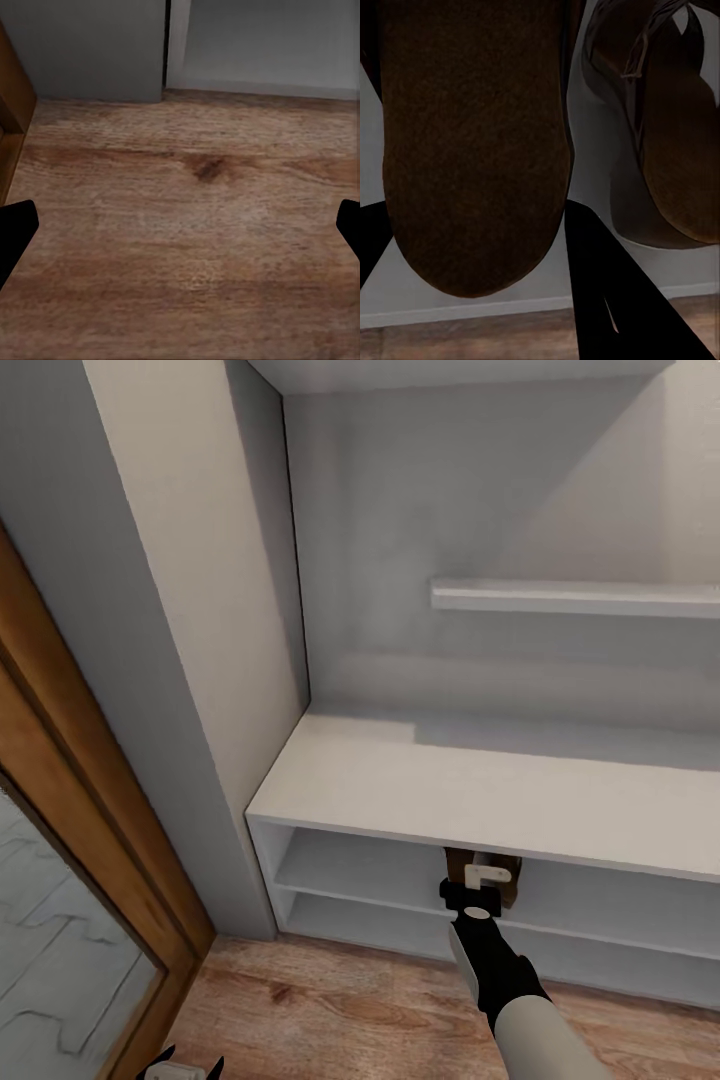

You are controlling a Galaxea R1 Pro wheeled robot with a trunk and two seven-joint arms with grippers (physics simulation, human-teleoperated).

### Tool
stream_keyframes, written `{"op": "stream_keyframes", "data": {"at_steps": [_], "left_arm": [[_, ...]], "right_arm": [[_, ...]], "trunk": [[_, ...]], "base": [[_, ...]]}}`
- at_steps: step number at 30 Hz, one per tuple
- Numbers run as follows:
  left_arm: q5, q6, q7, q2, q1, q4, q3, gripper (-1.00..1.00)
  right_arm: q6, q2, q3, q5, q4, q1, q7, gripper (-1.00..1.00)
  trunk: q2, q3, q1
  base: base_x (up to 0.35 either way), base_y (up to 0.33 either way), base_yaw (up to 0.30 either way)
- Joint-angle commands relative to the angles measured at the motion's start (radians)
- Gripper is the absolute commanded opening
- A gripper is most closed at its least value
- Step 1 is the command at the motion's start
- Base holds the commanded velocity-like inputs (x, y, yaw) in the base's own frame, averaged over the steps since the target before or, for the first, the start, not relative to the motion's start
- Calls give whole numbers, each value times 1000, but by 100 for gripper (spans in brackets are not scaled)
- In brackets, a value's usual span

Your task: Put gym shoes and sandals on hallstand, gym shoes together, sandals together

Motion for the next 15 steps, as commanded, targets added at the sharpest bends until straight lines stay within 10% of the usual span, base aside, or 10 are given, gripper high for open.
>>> {"op": "stream_keyframes", "data": {"at_steps": [1,15], "left_arm": [[10,0,-11,0,0,1,2,100],[10,-2,-10,0,0,1,4,100]], "right_arm": [[8,1,-3,7,-2,0,-1,-100],[7,1,-4,7,-2,0,-1,-100]], "trunk": [[0,-1,0],[0,-1,0]], "base": [[0,0,-23],[63,0,-1]]}}
